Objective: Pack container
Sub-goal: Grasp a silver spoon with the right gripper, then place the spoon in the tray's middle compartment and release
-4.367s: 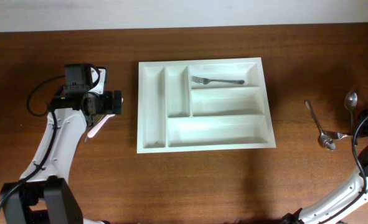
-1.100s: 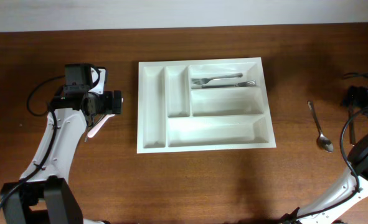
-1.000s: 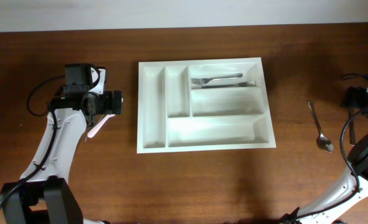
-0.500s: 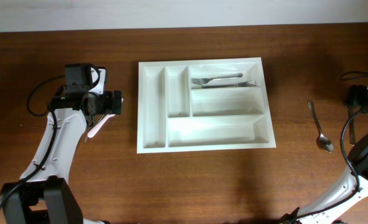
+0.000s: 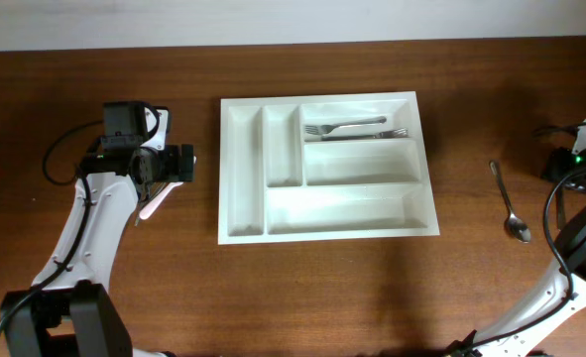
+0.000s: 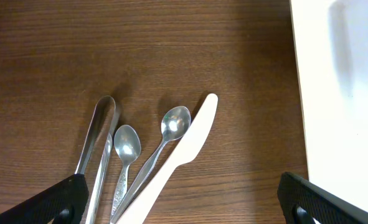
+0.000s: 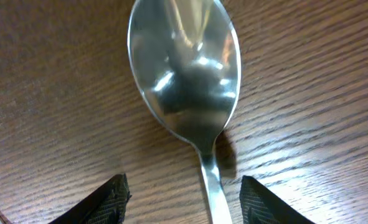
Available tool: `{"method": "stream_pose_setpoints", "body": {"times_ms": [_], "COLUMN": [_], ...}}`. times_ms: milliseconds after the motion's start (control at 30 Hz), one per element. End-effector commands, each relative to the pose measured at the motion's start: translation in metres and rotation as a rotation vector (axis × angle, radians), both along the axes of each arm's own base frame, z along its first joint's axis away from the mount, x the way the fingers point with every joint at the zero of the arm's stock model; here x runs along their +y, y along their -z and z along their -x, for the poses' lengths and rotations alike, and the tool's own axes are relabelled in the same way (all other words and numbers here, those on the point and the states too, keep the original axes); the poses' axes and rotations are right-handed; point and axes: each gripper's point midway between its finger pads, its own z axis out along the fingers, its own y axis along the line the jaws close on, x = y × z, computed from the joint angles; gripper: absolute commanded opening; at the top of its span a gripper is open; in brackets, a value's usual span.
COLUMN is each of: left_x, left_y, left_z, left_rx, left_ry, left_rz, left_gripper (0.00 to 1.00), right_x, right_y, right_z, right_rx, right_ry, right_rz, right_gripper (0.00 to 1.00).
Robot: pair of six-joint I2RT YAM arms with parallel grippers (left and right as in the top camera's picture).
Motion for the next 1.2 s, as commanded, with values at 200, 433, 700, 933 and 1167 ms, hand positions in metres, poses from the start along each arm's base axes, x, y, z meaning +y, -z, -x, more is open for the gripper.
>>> {"method": "stream_pose_setpoints", "body": {"times_ms": [200,433,700,933,1167], "left_x": [-0.003,-0.003,-0.003,-0.003,-0.003], "left_y": [-0.003,-0.003,-0.003,-0.003,-0.003], "left_z": [-0.006,-0.006,-0.006,-0.006,-0.006], "left_rx": [-0.011,-0.011,-0.011,-0.011,-0.011], "left_ry": [0.016,0.016,0.016,0.016,0.016], "left_rz": [0.001,0.002,0.002,0.002,0.001], "left_gripper": [0.99,0.99,0.99,0.99,0.99], "right_x": [0.011,0.011,0.013,0.106,0.280], "right_y": [0.024,0.022,-0.041,-0.199,-0.214], "right_z": [0.012,0.012,-0.028,-0.114,-0.136], "right_rx": [0.070,0.063,-0.087,-0.433,-0.419], "right_ry": [-0.001,0.075,0.096,-0.174,-0.941], "right_rz": [-0.055,-0.065,-0.019,0.047,0.158], "right_gripper": [0.37,0.04,0.04,0.04,0.04]}}
